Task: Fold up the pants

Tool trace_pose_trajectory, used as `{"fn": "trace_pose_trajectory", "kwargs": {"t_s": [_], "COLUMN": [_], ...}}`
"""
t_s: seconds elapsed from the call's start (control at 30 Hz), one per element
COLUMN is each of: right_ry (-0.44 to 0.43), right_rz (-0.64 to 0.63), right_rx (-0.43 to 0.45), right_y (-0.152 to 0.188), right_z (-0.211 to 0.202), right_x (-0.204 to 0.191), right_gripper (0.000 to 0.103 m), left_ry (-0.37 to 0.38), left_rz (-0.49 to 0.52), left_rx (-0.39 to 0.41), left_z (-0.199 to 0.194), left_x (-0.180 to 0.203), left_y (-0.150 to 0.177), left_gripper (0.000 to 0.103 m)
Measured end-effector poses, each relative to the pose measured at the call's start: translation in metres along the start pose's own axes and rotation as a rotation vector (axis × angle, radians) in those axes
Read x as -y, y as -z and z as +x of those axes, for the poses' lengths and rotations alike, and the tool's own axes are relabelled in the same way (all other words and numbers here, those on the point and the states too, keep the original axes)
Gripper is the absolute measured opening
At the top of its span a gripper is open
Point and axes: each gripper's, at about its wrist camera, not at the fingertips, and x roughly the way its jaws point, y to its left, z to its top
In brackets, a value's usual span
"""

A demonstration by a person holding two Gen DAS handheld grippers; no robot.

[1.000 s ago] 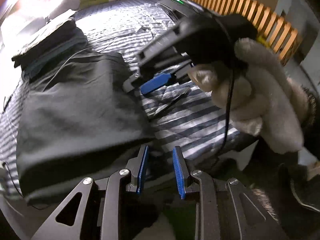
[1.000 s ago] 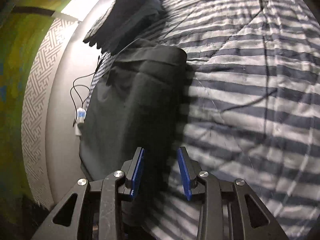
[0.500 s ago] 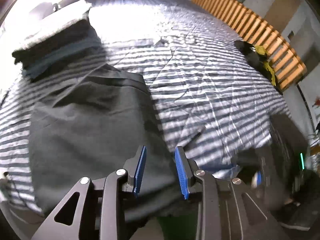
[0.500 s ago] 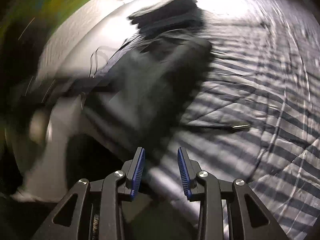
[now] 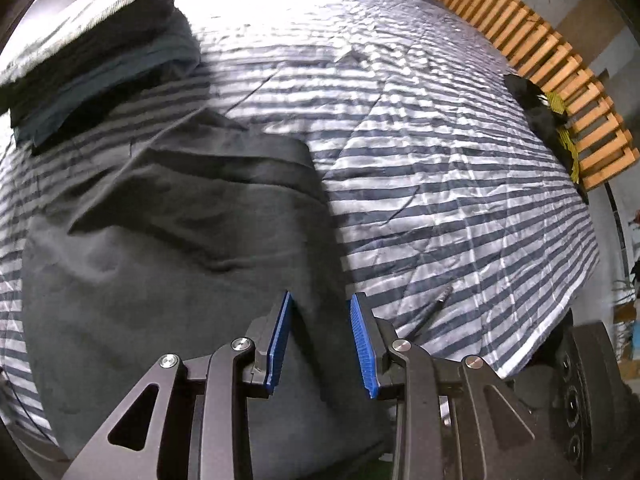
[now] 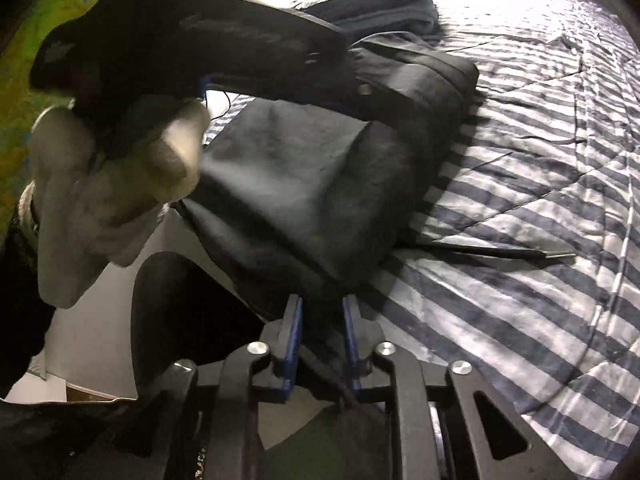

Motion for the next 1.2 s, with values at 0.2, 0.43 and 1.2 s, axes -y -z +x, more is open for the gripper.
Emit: {"fn": "trace_pose_trajectory", "kwargs": {"t_s": [0.2, 0.43, 1.2], "right_ry": [0.01, -0.006, -0.002], "right_rz": [-0.01, -0.014, -0.008], "right_rx": [0.017, 0.03, 0.053], "right_y": [-0.001, 0.007, 0.009], "right_z": [-0.007, -0.026, -0.01], "right_x": [-0.004, -0.011, -0.007], "right_gripper": [0.007, 0.002, 0.002], "left_ry": [0.002, 0.005, -0.111], "left_rz": [-0.058, -0.069, 0.134], "left_rx": [-0.025, -0.022, 0.038], "left_z": [0.017, 0.024, -0.008], "left_x": [-0.02, -0.029, 0.032], "left_y": [-0.003, -0.007, -0.05], "left_gripper": [0.033, 0.033, 0.051]}}
